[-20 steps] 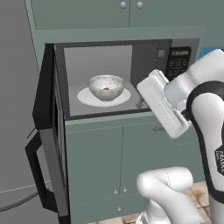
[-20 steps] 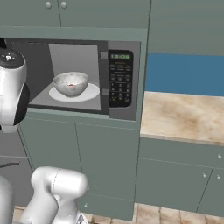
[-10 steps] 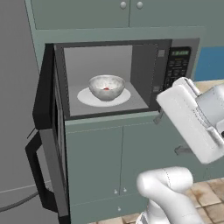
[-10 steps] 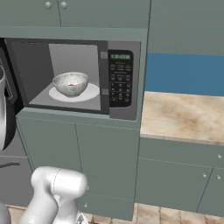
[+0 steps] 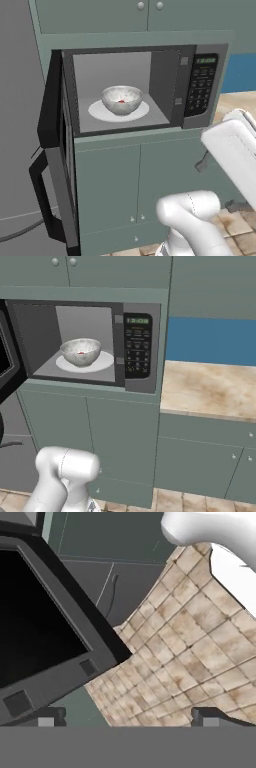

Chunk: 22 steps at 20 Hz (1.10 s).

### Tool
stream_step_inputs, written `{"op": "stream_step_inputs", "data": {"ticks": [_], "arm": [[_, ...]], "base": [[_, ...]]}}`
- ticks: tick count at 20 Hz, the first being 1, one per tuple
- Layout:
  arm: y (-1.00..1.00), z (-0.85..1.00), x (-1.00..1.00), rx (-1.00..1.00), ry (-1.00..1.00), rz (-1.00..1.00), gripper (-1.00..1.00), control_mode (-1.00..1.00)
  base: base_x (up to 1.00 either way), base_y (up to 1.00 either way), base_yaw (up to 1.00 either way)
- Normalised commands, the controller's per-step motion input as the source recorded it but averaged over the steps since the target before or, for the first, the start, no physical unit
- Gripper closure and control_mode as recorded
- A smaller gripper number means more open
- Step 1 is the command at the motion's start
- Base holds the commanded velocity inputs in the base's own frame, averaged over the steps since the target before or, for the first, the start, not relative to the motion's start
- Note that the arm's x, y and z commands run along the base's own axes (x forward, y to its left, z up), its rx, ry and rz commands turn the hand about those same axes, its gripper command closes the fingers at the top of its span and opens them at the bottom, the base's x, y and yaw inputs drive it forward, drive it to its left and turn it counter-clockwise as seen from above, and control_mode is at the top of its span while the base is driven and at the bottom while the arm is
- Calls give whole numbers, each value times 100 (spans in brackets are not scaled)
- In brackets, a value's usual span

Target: Pick the bell pepper from the sink and place it in the bowl. Then pick the bowl and place it in the microwave. Then close the microwave door and press the start button.

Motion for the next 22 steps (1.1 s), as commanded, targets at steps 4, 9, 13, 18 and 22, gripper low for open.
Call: {"op": "stream_step_inputs", "data": {"ticks": [4,9,13,18,22], "arm": [[8,0,-41,1,0,2,-100,-100],[43,0,-5,0,0,7,-100,-100],[43,-5,11,0,0,12,-100,-100],[23,-2,-11,0,0,20,-100,-100],[66,-12,0,0,0,20,-100,-100]], "base": [[0,0,0],[0,0,0],[0,0,0],[0,0,0],[0,0,0]]}}
